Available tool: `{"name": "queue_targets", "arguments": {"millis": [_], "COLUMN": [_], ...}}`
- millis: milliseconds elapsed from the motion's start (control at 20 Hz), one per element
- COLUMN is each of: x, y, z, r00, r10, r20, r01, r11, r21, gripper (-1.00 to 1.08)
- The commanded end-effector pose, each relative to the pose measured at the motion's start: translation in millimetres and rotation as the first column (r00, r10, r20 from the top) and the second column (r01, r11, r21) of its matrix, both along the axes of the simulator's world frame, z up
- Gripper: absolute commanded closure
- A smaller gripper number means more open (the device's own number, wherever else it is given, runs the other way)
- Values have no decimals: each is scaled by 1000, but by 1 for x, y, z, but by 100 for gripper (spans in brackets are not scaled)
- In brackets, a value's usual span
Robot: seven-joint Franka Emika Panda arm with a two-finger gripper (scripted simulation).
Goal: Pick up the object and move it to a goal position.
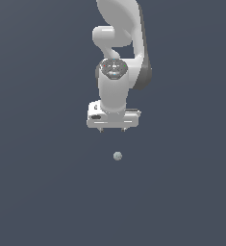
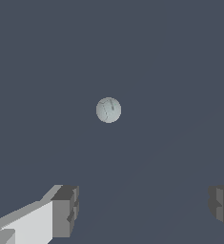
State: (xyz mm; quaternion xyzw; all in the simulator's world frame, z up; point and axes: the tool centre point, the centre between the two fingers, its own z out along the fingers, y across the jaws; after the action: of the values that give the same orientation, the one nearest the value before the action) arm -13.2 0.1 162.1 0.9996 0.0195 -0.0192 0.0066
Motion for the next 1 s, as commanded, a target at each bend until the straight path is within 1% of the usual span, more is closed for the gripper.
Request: {"name": "queue_targets", "arguments": {"millis": [0,150,450,700,950], "x": [0,-1,-6,-5,1], "y": [0,3,19,18,19], "z": [0,-1,-4,-5,-11], "r00": [1000,1000,999,999,996], "r10": [0,7,38,42,84], "r20": [0,-4,-22,-21,-17], "r01": [0,-7,-38,-42,-84], "r11": [1000,1000,999,999,996], "r21": [0,-3,-18,-17,-14], "gripper": [-92,-92,-92,-92,-92]}}
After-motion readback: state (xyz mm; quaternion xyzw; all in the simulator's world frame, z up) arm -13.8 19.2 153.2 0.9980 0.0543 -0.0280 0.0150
